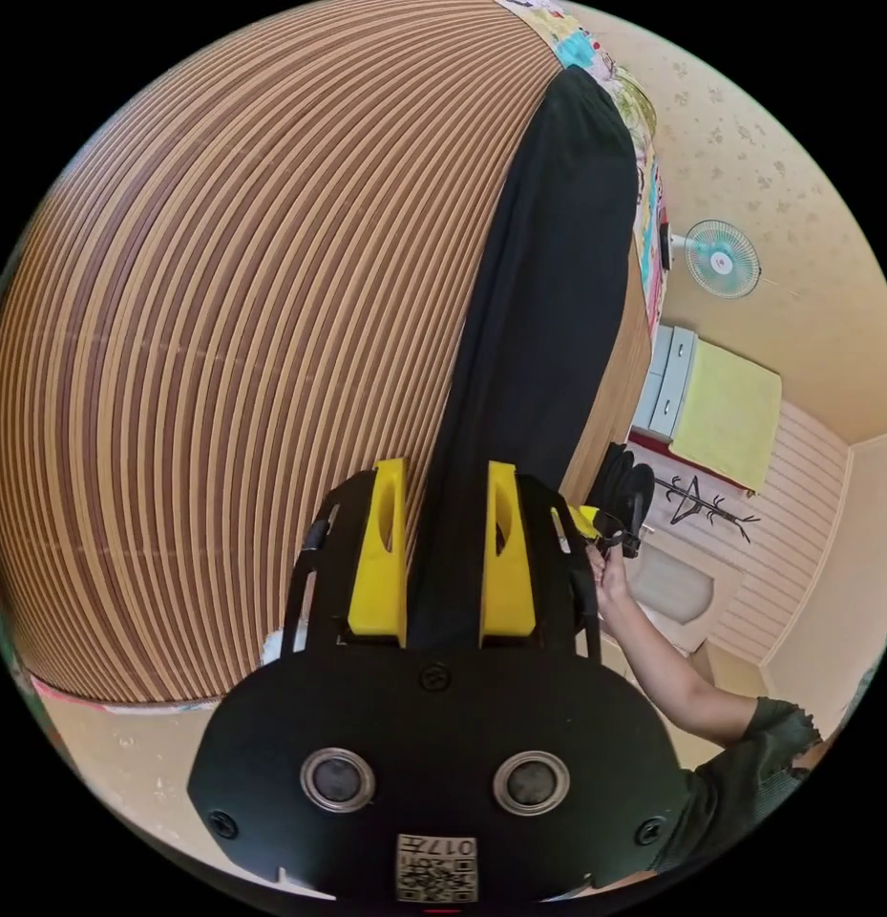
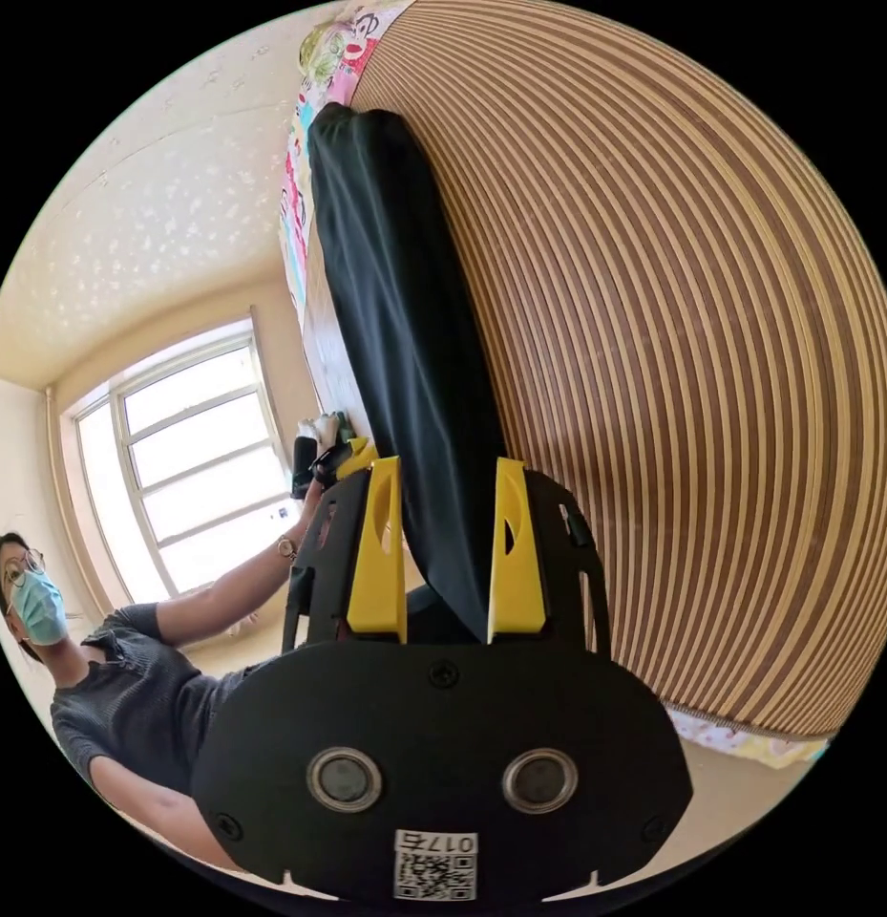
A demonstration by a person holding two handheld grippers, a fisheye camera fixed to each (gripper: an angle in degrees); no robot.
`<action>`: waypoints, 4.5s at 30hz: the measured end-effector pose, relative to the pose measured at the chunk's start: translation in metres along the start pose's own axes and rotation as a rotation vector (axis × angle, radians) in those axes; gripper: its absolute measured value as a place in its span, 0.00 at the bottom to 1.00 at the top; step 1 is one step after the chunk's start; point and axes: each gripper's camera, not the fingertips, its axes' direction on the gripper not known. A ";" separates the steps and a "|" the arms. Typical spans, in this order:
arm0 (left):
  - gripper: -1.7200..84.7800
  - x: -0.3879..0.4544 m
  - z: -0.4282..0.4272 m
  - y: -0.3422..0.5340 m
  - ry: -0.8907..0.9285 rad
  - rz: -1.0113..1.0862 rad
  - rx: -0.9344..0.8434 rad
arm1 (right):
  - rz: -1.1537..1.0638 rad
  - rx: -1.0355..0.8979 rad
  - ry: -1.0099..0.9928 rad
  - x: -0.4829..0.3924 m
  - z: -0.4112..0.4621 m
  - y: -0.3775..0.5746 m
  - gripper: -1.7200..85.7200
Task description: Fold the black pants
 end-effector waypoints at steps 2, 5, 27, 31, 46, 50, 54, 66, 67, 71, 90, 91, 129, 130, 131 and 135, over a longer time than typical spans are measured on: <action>0.15 0.003 0.004 -0.009 -0.002 0.025 -0.008 | -0.006 -0.023 -0.008 0.005 0.002 -0.019 0.17; 0.13 0.007 0.022 -0.018 0.010 0.064 -0.061 | -0.013 -0.137 -0.038 0.013 0.017 -0.042 0.16; 0.04 0.066 -0.126 0.258 0.580 0.580 -0.010 | -0.617 -0.038 -0.462 -0.127 -0.077 0.259 0.04; 0.04 0.135 -0.192 0.312 0.593 0.779 0.094 | -0.823 0.000 -0.447 -0.203 -0.107 0.302 0.03; 0.05 0.250 -0.252 0.189 0.325 0.794 0.284 | -0.732 0.164 -0.042 -0.308 -0.126 0.179 0.03; 0.06 0.226 -0.220 0.120 0.174 0.678 0.241 | -0.614 0.123 0.038 -0.269 -0.087 0.118 0.04; 0.06 0.188 -0.169 0.101 -0.026 0.658 0.117 | -0.564 -0.005 0.190 -0.218 -0.040 0.127 0.04; 0.10 -0.025 -0.020 0.161 0.054 0.120 -0.122 | 0.142 -0.080 0.132 0.016 -0.006 0.209 0.12; 0.11 -0.029 -0.026 0.149 0.077 0.102 -0.084 | 0.142 -0.068 0.129 0.016 -0.010 0.205 0.13; 0.15 -0.018 -0.036 0.086 0.010 0.149 -0.043 | 0.087 -0.016 0.126 0.013 -0.024 0.154 0.19; 0.11 -0.054 0.002 0.001 0.115 0.047 -0.100 | 0.119 -0.134 -0.060 0.051 0.019 0.129 0.13; 0.11 -0.059 0.001 0.015 0.144 0.033 -0.129 | 0.117 -0.143 -0.061 0.052 0.016 0.137 0.13; 0.12 0.411 0.517 0.086 0.107 0.447 -0.458 | 0.250 0.526 0.327 0.244 -0.552 0.408 0.14; 0.12 0.400 0.503 0.091 0.064 0.478 -0.459 | 0.260 0.574 0.320 0.242 -0.550 0.418 0.13; 0.11 0.391 0.495 0.093 0.037 0.476 -0.455 | 0.273 0.683 0.312 0.235 -0.546 0.440 0.12; 0.11 0.309 0.423 0.100 -0.031 0.376 -0.407 | 0.326 0.904 0.399 0.206 -0.511 0.497 0.06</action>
